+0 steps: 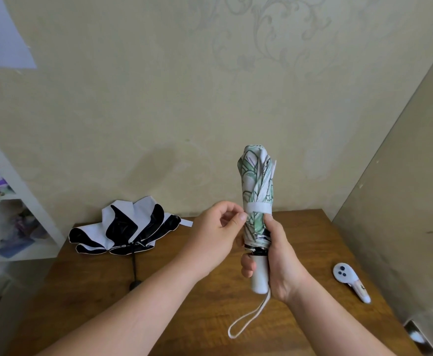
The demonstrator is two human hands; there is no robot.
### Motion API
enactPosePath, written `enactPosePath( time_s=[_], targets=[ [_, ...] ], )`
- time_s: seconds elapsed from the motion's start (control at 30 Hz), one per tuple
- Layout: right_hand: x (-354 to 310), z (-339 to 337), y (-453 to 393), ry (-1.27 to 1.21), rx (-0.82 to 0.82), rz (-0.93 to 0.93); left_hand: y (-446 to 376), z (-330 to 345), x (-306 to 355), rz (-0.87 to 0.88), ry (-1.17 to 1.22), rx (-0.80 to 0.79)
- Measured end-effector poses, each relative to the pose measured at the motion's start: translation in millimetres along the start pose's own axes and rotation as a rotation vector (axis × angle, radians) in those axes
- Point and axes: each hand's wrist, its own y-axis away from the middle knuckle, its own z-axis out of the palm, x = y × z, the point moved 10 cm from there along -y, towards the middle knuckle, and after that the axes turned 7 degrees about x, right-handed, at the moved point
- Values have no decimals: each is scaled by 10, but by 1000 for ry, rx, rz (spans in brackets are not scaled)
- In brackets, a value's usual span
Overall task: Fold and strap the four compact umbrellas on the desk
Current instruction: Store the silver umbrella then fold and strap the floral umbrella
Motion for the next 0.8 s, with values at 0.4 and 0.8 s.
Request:
enactPosePath(
  time_s=[0.4, 0.8],
  targets=[
    [-235, -10, -64, 209, 98, -203, -83, 8, 45, 14, -280, -33],
    [-139, 19, -133, 141, 108, -185, 66, 108, 159, 86, -254, -102]
  ],
)
